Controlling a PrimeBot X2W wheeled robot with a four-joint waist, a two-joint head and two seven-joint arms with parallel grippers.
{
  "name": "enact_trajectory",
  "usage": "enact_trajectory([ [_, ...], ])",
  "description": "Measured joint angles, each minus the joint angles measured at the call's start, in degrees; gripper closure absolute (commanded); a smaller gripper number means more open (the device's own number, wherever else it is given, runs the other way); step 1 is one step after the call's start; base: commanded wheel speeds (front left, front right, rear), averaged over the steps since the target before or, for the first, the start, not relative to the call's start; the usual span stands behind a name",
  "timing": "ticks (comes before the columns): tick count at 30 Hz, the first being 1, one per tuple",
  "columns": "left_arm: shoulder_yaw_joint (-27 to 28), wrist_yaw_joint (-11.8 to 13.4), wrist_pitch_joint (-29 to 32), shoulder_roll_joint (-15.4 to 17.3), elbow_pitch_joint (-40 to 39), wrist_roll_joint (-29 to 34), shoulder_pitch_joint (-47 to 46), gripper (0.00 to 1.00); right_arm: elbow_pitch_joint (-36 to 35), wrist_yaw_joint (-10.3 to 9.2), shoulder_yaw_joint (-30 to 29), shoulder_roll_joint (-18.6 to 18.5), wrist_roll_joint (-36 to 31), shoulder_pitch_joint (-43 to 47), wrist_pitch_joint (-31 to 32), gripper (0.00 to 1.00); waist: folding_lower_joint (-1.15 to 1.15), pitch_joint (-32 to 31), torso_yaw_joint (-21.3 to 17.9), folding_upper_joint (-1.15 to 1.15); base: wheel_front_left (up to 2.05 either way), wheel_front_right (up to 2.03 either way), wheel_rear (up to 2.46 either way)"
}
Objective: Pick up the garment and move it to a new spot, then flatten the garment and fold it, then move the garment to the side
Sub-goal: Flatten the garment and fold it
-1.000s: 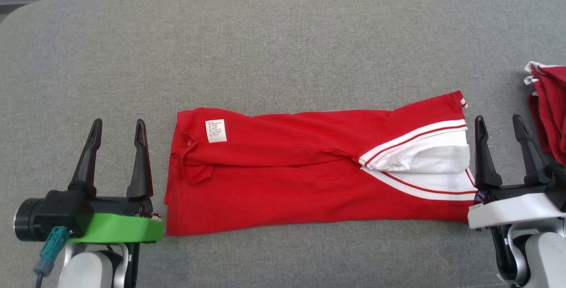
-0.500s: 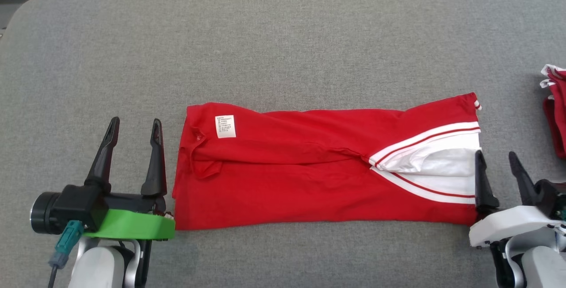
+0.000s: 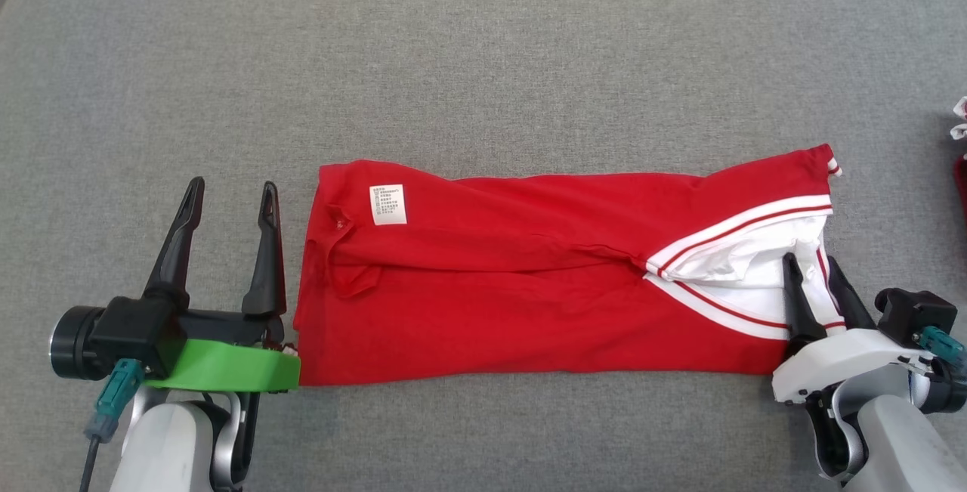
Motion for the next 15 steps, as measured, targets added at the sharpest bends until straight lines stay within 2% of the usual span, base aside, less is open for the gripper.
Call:
enact_trajectory([
  [7,0.5,0.0,0.0,-0.2,0.0,0.6,-0.1,0.00,-1.0,0.11,1.9,-0.8,4.0,-0.8,0.0,1.00,0.00,0.1,-1.3,0.00,0.00,0.00,0.00],
  [12,0.8,0.0,0.0,-0.3,0.0,0.8,-0.2,0.00,-4.2,0.07,-1.6,-2.4,4.2,0.3,0.1,1.00,0.00,0.1,-2.3,0.00,0.00,0.00,0.00],
  [15,0.9,-0.1,0.0,-0.5,0.0,0.9,-0.3,0.00,-6.4,0.05,-6.3,-3.5,4.0,1.9,0.2,1.00,0.00,0.1,-3.0,0.00,0.00,0.00,0.00],
])
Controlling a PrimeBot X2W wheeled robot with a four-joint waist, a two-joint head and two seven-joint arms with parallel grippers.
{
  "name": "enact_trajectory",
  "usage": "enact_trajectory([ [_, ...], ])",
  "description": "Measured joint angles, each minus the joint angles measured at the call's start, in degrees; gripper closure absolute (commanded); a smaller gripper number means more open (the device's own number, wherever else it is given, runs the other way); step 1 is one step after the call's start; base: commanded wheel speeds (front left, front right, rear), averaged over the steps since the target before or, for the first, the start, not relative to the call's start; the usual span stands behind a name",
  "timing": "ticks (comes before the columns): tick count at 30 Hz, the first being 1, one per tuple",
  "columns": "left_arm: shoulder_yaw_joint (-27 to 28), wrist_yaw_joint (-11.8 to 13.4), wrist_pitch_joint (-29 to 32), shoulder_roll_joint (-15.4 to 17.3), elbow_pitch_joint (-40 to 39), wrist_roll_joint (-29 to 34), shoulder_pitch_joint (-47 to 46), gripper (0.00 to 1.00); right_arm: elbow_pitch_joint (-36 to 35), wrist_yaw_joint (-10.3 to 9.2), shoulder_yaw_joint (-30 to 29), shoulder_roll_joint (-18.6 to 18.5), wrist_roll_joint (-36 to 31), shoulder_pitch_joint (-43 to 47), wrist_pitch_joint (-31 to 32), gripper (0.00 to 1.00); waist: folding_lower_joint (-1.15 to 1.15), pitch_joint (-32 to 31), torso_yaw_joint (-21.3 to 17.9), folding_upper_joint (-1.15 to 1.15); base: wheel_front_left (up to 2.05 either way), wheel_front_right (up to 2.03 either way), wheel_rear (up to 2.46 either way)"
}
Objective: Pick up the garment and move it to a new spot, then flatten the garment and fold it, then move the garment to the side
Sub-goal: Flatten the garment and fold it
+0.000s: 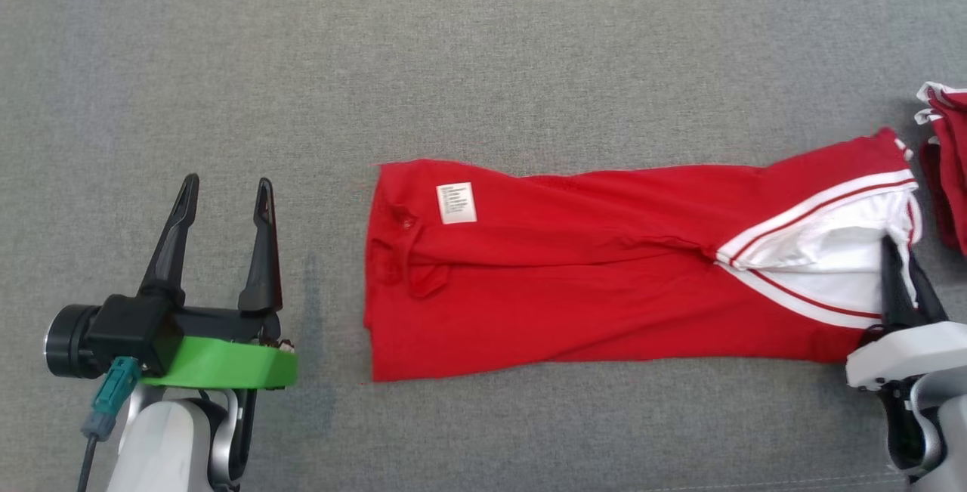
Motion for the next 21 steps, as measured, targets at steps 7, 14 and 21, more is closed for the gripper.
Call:
enact_trajectory([
  [7,0.3,-0.4,0.0,-0.1,0.3,0.0,-0.1,0.00,-5.6,-0.02,-0.8,-0.8,-2.4,1.0,0.0,1.00,0.00,-0.5,-1.2,0.00,0.00,0.00,0.00],
  [14,0.0,-0.4,0.0,0.0,0.9,0.6,0.0,0.00,-17.8,-0.03,6.5,2.4,-4.7,-1.0,2.2,1.00,0.00,-1.7,-1.8,0.00,0.00,0.00,0.00],
  [21,-1.0,-0.4,0.0,-0.3,1.0,0.7,-0.1,0.00,-24.4,-0.05,18.2,8.1,-4.7,-3.0,7.2,1.00,0.00,-2.3,-0.4,0.00,0.00,0.00,0.00],
])
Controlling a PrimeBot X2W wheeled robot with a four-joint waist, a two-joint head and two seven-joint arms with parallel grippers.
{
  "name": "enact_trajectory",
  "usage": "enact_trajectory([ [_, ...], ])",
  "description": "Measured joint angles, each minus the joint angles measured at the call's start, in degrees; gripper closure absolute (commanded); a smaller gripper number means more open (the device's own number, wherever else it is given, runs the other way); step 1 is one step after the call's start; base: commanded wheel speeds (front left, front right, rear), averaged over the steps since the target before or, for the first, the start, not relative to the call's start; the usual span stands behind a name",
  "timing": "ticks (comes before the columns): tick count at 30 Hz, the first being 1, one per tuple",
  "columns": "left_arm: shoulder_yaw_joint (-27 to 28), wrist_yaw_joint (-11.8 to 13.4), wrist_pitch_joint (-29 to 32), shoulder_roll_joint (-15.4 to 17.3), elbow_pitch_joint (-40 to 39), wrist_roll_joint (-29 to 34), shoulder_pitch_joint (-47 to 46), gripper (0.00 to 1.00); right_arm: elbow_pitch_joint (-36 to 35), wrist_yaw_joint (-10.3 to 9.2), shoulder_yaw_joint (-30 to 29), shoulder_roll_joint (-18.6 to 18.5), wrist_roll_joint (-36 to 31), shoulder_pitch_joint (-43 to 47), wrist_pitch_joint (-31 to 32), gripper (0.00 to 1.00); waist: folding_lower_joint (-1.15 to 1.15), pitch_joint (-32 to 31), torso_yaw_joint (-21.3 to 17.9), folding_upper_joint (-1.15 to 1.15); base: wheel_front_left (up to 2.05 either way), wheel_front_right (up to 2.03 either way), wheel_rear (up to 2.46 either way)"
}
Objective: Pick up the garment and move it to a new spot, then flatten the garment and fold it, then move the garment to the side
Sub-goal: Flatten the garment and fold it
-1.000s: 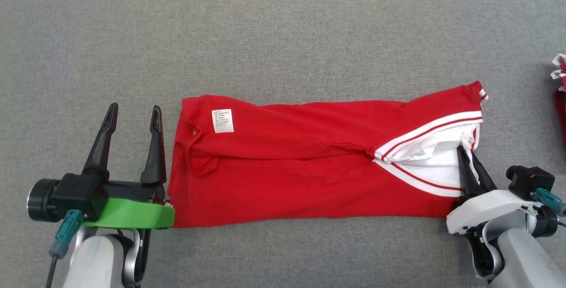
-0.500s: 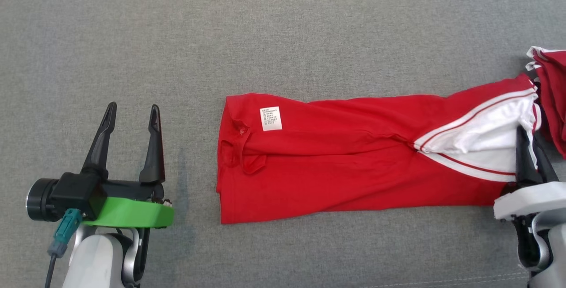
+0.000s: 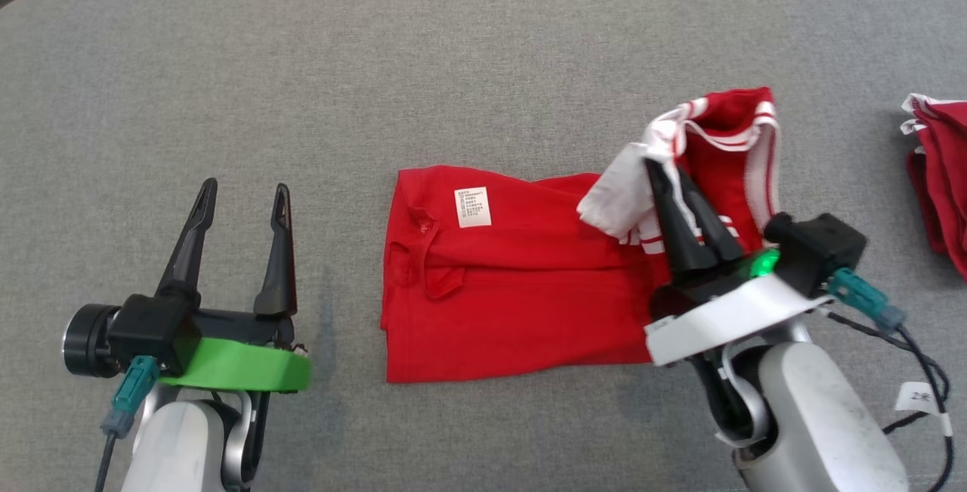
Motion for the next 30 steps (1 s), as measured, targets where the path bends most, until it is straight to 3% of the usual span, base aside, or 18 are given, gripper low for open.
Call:
enact_trajectory([
  [10,-2.4,-0.6,0.0,-1.6,1.4,0.0,-1.5,0.00,9.8,-0.01,15.0,2.3,5.5,-5.9,-3.4,1.00,0.00,0.4,3.8,0.00,0.00,0.00,0.00],
  [17,-3.2,-1.0,0.0,-2.3,2.1,0.0,-2.1,0.00,18.5,-0.01,21.8,2.4,10.9,-11.3,-6.1,1.00,0.00,1.2,6.4,0.00,0.00,0.00,0.00],
  [18,-3.3,-1.0,0.0,-2.4,2.1,0.0,-2.2,0.00,19.6,-0.02,22.6,2.4,11.4,-11.9,-6.3,0.94,0.00,1.4,6.6,0.00,0.00,0.00,0.00],
  [19,-3.3,-1.0,0.0,-2.4,2.2,0.0,-2.3,0.00,20.5,-0.02,23.3,2.4,12.0,-12.5,-6.5,0.65,0.00,1.6,6.8,0.00,0.00,0.00,0.00],
  [20,-3.4,-1.0,0.0,-2.5,2.3,0.1,-2.4,0.00,21.3,-0.02,24.1,2.4,12.2,-13.2,-6.6,0.00,0.00,1.8,6.9,0.00,0.00,0.00,0.00],
  [25,-3.1,-1.1,0.0,-2.6,2.5,0.4,-2.6,0.00,21.2,-0.01,26.6,2.4,12.8,-16.1,-7.1,0.00,0.00,2.3,6.9,0.00,0.00,0.00,0.00],
  [30,-2.6,-1.2,0.0,-2.7,2.6,0.5,-2.6,0.00,13.7,-0.01,26.4,2.4,10.3,-16.7,-7.1,0.00,0.00,2.2,5.7,0.00,0.00,0.00,0.00],
])
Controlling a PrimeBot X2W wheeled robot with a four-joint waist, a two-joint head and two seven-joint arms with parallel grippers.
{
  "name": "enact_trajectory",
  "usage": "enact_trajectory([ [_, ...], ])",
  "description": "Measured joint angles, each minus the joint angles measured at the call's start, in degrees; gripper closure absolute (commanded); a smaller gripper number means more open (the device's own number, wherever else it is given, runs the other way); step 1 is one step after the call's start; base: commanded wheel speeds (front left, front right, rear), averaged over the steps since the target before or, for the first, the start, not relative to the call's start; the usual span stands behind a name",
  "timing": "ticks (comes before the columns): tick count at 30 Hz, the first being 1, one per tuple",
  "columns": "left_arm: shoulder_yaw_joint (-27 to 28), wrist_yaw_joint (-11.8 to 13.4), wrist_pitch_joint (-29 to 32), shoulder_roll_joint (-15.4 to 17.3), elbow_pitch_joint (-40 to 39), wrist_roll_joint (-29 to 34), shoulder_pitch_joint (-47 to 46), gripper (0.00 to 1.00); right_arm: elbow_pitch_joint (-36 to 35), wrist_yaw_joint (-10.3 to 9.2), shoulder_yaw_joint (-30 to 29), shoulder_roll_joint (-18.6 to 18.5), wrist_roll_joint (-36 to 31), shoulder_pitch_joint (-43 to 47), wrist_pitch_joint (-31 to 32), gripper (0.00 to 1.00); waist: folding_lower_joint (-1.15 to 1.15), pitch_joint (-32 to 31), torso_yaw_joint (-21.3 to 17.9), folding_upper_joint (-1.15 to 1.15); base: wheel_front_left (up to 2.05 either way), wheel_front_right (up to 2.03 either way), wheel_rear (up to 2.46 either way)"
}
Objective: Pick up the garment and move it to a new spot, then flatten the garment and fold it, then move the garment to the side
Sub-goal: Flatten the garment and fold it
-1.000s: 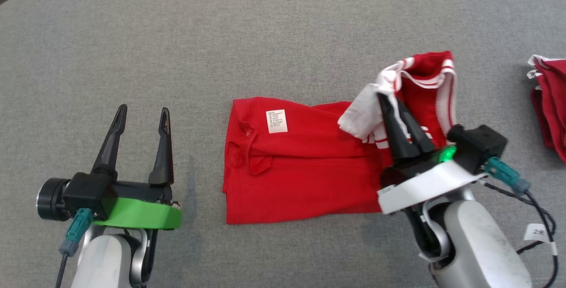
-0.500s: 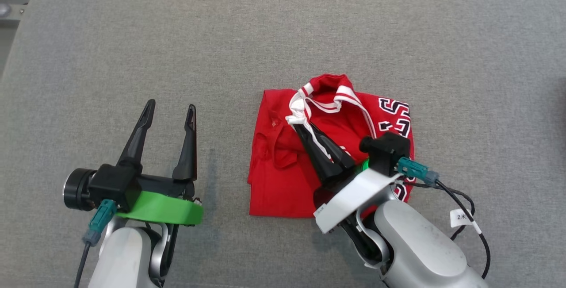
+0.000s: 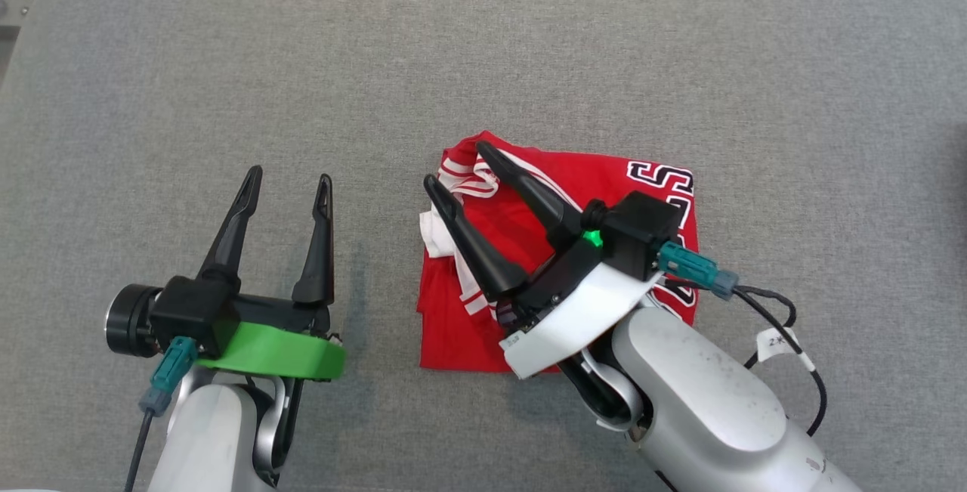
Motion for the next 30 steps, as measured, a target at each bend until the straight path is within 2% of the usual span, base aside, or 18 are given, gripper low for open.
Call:
enact_trajectory([
  [5,0.6,0.2,0.0,0.0,0.0,0.4,0.0,0.00,-9.9,0.00,-5.0,0.1,-4.0,1.4,0.0,0.00,0.00,-0.2,-1.3,0.00,0.00,0.00,0.00],
  [8,1.0,0.2,0.0,0.0,0.0,0.4,0.0,0.00,-14.1,0.00,-11.2,-0.4,-7.6,4.0,-0.1,0.00,0.00,-0.4,-2.0,0.00,0.00,0.00,0.00],
  [11,1.6,0.5,0.0,0.1,-0.3,0.5,0.1,0.00,-16.6,0.00,-18.8,-2.4,-10.8,7.2,-0.1,0.00,0.00,-0.6,-2.7,0.00,0.00,0.00,0.00],
  [17,2.7,1.1,0.0,0.6,-0.7,0.9,0.8,0.00,-17.0,0.00,-32.2,-6.7,-15.3,15.3,-0.1,0.00,0.00,-1.3,-3.8,0.00,0.00,0.00,0.00],
  [21,3.5,1.5,0.0,0.9,-1.0,0.9,1.7,0.00,-16.4,0.00,-38.8,-8.2,-17.4,20.4,-0.1,0.00,0.00,-1.7,-4.5,0.00,0.00,0.00,0.00],
  [24,4.0,1.7,0.0,1.2,-1.3,0.9,2.1,0.00,-15.8,0.00,-41.3,-8.7,-17.9,22.9,-0.1,0.00,0.00,-2.0,-4.9,0.00,0.00,0.00,0.00],
  [30,4.0,2.0,0.0,1.5,-1.6,1.0,2.7,0.00,-14.8,0.00,-42.4,-8.3,-18.0,24.0,-0.1,0.00,0.00,-2.7,-5.2,0.00,0.00,0.00,0.00],
])
